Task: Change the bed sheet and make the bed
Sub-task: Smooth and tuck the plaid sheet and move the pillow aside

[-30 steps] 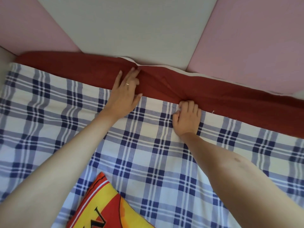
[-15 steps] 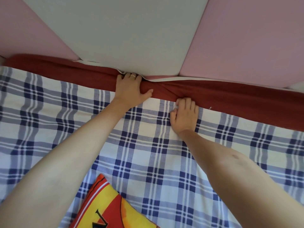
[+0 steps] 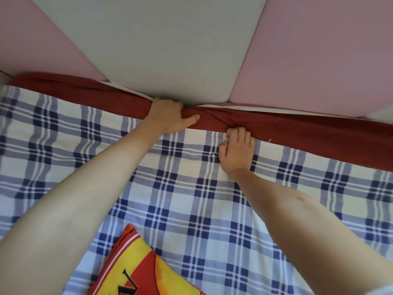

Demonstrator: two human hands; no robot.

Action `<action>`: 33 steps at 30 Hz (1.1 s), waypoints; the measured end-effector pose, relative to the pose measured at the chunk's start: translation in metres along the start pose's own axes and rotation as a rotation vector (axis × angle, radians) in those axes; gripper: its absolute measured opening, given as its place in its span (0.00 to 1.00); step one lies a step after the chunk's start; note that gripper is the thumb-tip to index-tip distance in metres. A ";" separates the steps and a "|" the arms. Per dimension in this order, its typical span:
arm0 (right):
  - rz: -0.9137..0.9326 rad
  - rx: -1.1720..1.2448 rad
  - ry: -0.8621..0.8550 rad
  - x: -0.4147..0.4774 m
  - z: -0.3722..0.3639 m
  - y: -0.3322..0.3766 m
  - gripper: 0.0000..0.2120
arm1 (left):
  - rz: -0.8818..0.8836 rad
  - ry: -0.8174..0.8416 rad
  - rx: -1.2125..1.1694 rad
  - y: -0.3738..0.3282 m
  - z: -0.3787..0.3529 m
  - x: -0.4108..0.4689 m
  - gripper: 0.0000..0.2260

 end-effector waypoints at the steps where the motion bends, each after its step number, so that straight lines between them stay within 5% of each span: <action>1: 0.000 -0.001 0.002 0.000 0.000 0.000 0.11 | -0.022 0.015 -0.018 0.000 0.000 0.000 0.29; 6: 0.001 -0.001 0.013 -0.001 0.000 0.001 0.11 | -0.007 0.244 -0.004 0.006 -0.021 -0.007 0.32; 15: 0.011 -0.013 -0.023 -0.001 0.000 0.001 0.11 | 0.029 0.380 -0.189 0.019 -0.014 0.009 0.37; 19: 0.008 -0.012 0.001 -0.001 -0.002 0.000 0.11 | 0.013 0.332 -0.393 0.044 -0.001 -0.002 0.22; 21: 0.012 -0.007 0.004 -0.001 -0.002 -0.001 0.12 | -0.081 0.243 -0.287 0.055 0.013 -0.011 0.22; 25: 0.002 -0.011 0.014 0.000 -0.004 0.000 0.13 | -0.249 -0.194 0.079 0.053 0.045 -0.060 0.19; 28: -0.007 -0.018 0.019 -0.002 -0.003 0.000 0.13 | -0.010 -0.321 0.099 0.094 0.044 -0.092 0.19; 31: -0.002 -0.024 0.024 -0.002 -0.003 0.001 0.12 | 0.271 -0.195 0.011 0.145 0.021 -0.101 0.27; 33: -0.002 -0.025 0.012 -0.002 -0.003 0.000 0.12 | 0.295 -0.152 -0.013 0.158 0.012 -0.099 0.30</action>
Point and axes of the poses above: each hand's wrist, its own x-axis towards the middle knuckle, its own z-axis out of the back of the hand, y = z × x, the point moved 10 cm from there along x, towards the middle knuckle, and after that the axes turned 9 degrees about -z, right-handed, at the moved point
